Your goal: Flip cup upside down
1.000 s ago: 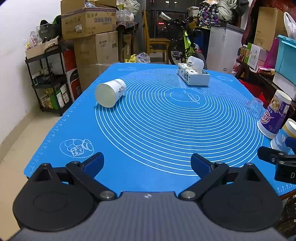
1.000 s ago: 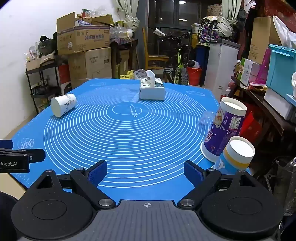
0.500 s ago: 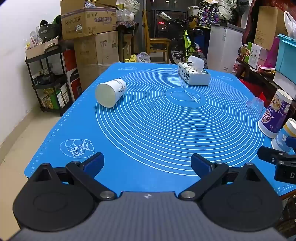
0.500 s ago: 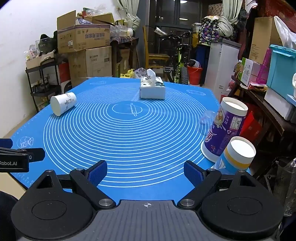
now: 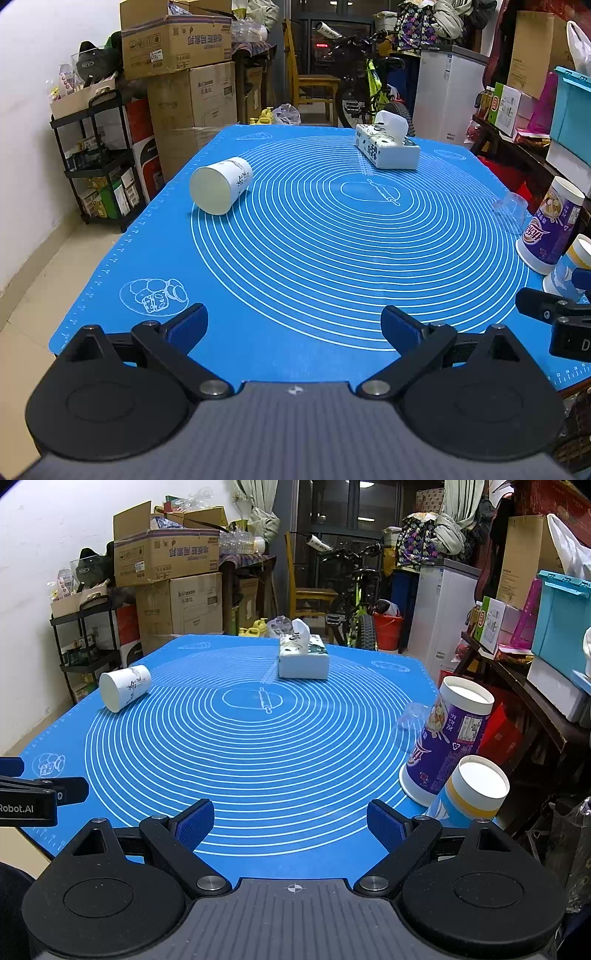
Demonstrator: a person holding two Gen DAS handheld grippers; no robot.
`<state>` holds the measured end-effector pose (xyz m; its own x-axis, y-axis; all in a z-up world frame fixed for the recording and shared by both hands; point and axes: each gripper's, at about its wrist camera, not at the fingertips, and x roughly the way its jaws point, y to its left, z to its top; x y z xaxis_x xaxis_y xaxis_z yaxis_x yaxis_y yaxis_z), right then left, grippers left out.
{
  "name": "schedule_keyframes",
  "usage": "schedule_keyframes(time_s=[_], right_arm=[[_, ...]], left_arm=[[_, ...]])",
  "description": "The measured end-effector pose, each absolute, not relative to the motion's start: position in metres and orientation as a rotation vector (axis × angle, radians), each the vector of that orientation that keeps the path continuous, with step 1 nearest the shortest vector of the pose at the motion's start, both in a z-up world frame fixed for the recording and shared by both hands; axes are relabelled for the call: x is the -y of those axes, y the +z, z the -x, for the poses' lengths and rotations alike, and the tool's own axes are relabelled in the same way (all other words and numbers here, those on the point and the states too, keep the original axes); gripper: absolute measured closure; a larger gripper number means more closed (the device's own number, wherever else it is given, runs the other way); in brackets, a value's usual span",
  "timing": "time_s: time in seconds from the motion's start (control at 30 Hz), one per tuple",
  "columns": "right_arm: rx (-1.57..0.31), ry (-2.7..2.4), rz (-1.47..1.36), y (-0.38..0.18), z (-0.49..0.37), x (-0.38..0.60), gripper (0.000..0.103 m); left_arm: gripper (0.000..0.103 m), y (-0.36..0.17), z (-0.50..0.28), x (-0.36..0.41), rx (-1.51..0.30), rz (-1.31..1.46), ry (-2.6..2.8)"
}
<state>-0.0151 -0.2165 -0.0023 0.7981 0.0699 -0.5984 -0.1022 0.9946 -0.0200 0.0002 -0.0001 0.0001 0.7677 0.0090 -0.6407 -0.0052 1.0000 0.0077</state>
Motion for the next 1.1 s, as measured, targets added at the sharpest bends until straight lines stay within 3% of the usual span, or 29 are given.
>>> schedule_keyframes(time_s=[1.1], right_arm=[[-0.635, 0.077, 0.047, -0.0011, 0.0122, 0.2207, 0.012]], left_arm=[[0.004, 0.0007, -0.0085, -0.0014, -0.695, -0.017, 0.009]])
